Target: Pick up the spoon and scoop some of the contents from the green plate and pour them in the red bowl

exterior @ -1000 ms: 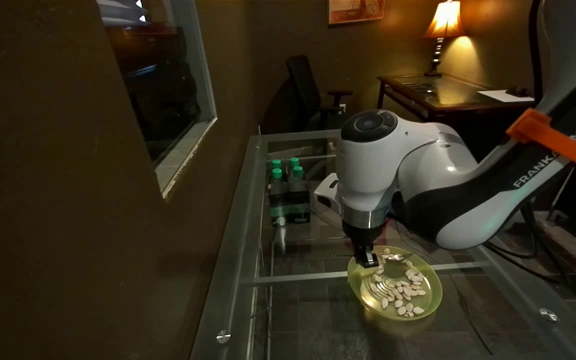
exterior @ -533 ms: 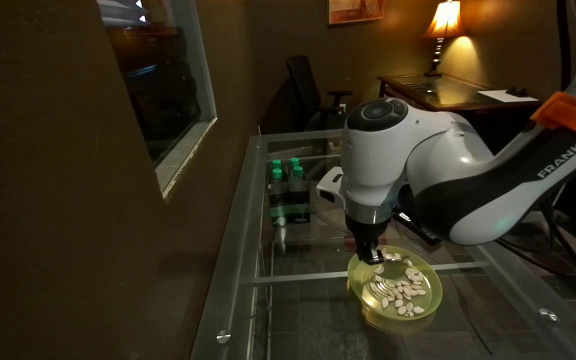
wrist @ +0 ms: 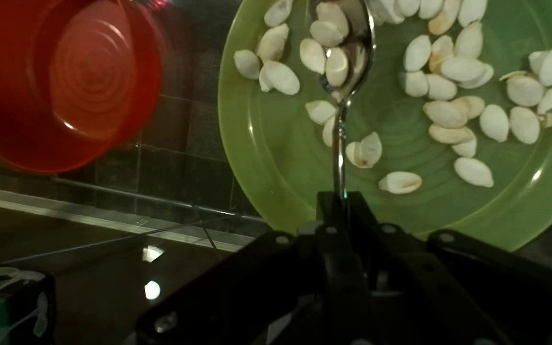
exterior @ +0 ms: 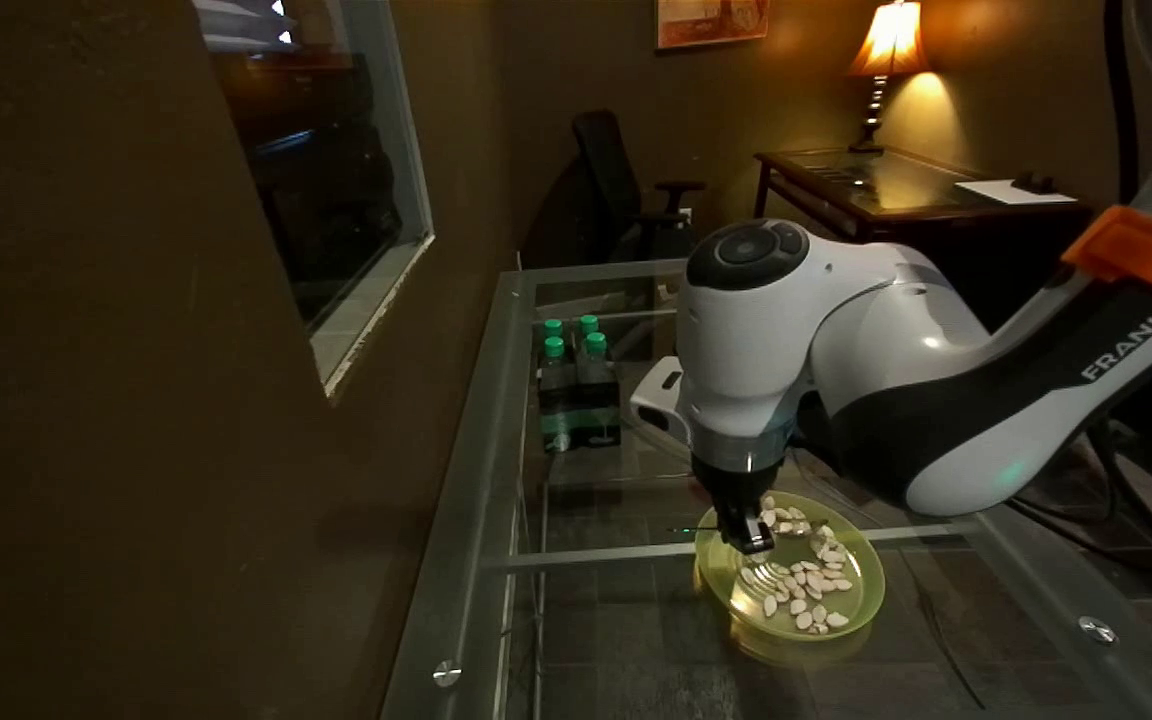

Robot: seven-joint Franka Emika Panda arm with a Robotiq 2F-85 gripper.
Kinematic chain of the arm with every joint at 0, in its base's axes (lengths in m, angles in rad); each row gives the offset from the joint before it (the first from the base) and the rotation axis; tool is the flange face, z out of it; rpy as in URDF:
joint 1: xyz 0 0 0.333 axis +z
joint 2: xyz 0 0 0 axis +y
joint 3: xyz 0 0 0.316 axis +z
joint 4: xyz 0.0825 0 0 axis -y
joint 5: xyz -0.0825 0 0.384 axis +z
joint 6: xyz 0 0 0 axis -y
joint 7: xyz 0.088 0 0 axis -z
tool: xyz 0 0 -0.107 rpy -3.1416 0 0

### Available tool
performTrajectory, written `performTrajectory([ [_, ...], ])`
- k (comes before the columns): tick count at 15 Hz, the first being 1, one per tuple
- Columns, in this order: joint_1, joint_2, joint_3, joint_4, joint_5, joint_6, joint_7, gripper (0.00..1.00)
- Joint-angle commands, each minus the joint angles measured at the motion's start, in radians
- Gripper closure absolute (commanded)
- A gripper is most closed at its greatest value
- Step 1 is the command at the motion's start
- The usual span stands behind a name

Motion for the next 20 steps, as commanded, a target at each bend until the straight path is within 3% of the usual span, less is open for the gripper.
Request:
performTrajectory([
  [1,0.004,0.028,0.01,0.019,0.02,-0.016,-0.013,0.98],
  [20,0.03,0.056,-0.006,0.065,-0.025,-0.012,0.006,0.98],
])
